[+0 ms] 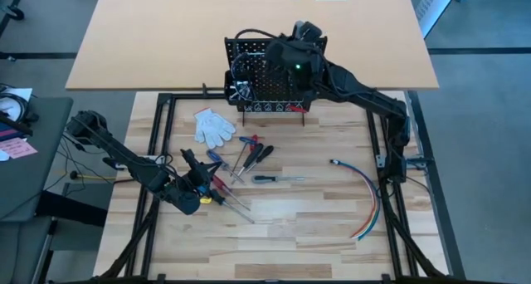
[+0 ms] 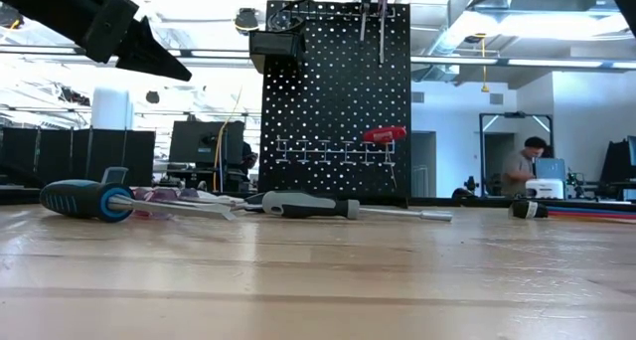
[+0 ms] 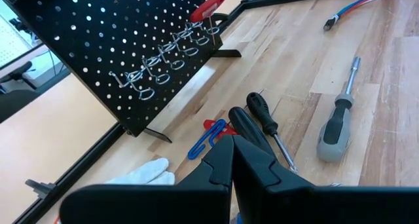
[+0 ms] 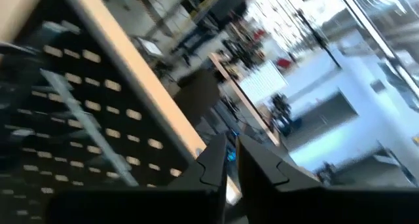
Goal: Hang tools onto peg board
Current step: Hang the grey screwdriver on the pegboard
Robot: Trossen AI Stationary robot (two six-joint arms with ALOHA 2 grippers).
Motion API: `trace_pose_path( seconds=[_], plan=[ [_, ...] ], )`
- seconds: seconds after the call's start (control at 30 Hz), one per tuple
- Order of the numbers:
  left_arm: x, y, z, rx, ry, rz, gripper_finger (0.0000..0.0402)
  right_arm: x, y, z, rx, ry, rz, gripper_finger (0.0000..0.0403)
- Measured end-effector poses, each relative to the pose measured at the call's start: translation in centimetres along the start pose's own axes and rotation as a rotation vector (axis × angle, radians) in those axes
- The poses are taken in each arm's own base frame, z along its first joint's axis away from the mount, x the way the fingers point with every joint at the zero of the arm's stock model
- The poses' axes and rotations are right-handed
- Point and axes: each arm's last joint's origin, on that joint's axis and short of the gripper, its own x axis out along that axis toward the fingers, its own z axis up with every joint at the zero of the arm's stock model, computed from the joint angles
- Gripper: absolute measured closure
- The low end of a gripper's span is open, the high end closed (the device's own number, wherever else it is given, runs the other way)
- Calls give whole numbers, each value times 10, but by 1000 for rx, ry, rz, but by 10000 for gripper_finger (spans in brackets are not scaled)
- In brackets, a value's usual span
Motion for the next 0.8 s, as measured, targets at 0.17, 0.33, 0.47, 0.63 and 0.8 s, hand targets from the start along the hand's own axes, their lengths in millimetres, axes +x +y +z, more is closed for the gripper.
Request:
trace_pose_path(
  seconds=[0.17, 0.33, 0.47, 0.63, 0.8],
  plan=[
    [0, 0, 0, 0, 1, -1, 402, -19, 6, 6, -34, -103, 137, 326],
    [0, -1, -1, 11, 14, -26, 402, -56, 5, -3, -163, -209, 481, 301],
    [0, -1, -1, 12, 17, -31, 402, -85, 10, -21, -160, -208, 933, 296],
    [0, -1, -1, 9, 17, -32, 402, -120, 43, -42, -175, -121, 1201, 295],
    [0, -1, -1, 6, 21, -45, 401, -150, 112, -74, -247, -106, 1304, 295]
  ],
)
